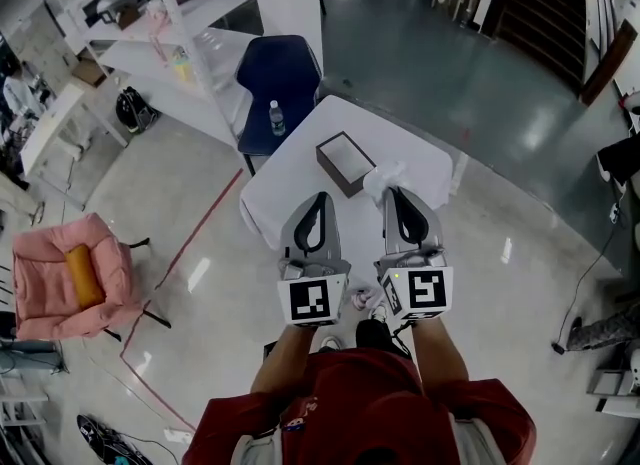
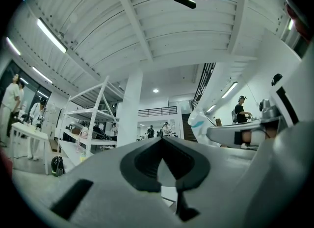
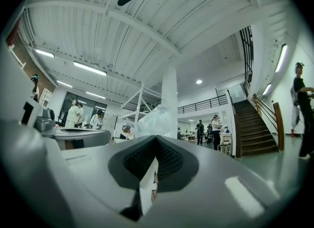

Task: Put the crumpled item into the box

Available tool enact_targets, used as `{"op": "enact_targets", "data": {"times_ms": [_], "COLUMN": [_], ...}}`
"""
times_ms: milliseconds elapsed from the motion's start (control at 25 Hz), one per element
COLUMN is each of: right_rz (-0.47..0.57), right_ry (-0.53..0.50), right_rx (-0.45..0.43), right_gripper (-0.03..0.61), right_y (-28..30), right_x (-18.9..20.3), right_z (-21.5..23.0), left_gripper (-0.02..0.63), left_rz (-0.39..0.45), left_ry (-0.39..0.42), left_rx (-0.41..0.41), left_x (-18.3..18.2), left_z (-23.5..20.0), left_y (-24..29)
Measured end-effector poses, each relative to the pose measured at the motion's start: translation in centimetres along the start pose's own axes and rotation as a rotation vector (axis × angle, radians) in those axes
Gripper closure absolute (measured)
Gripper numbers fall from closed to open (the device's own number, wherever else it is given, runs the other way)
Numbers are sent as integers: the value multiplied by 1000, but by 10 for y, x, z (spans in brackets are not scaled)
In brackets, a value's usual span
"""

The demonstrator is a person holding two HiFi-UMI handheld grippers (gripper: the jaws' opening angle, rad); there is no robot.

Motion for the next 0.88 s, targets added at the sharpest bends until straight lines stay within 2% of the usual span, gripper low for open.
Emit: {"op": "enact_targets", "data": {"times_ms": [520,880], "right_rz": [2,-3], "right_ry": [33,72], "right_rx": [-52,-103], "right_gripper": [575,575], "right_y": [48,69], "right_x": [11,25], "right_z": [83,124], "left_gripper": [611,611], "left_rz": [-5,-26], "left_ry": [29,62], "left_rx": [-56,-117], "left_x": [20,35], "left_z": [34,52], "left_y": [81,115]}}
Point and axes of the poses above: the fingertips, and each gripper's own axes: y forward along the fingers, z to its right, x out of its underside, the point moved 2 cm from there along -y, backward along the fingers, and after that the axes turned 4 degrees about z, right-handed, at the moved point
